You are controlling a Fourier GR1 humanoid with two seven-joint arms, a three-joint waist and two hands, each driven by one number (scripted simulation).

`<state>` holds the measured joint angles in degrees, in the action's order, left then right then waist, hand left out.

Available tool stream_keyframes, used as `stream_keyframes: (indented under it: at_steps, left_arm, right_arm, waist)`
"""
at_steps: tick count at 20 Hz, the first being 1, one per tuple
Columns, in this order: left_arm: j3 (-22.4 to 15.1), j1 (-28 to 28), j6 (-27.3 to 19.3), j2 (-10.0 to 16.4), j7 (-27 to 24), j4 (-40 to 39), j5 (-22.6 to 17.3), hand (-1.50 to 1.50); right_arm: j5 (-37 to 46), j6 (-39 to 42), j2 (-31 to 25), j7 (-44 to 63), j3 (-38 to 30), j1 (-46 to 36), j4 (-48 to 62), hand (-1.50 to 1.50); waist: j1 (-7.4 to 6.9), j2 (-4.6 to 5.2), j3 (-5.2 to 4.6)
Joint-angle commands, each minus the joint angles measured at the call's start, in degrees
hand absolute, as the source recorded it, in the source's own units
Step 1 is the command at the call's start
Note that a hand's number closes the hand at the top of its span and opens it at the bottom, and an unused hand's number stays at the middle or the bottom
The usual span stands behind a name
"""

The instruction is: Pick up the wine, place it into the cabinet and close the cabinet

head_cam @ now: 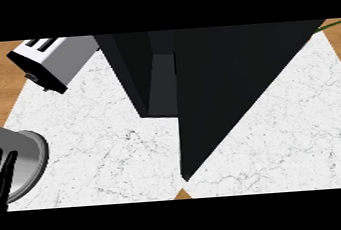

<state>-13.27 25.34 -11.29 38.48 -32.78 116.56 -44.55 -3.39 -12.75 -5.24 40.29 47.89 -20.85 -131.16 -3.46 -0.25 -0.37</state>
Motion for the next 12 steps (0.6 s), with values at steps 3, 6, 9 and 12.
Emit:
stream_keyframes:
  at_steps: [3, 6, 9, 12]
  left_arm:
    - [7.23, 1.58, 7.1, 3.11, -0.74, -2.31, -4.75, -1.5]
    - [8.2, 1.31, 8.17, 3.88, 0.87, -1.2, -6.43, -1.5]
    - [10.7, -1.4, 9.88, 4.9, 2.66, -2.94, -9.31, -1.5]
    - [12.24, 0.92, 11.05, 5.68, 3.2, -2.11, -9.84, -1.5]
  right_arm:
    - [-4.78, -9.75, 5.06, -2.95, -1.82, -17.8, 15.56, 1.5]
    - [-10.95, -12.73, 5.15, -0.41, -6.23, -28.28, 21.45, 1.5]
    - [-15.02, -13.23, 5.19, -3.0, -7.81, -37.61, 30.65, 1.5]
    - [-20.14, -13.14, 5.21, -6.07, -12.29, -45.06, 39.43, 1.5]
  waist:
    - [-0.6, 0.31, 0.09]
    - [-1.16, 0.39, 0.11]
    - [-1.16, 0.59, 0.12]
    - [-1.59, 0.58, 0.2]
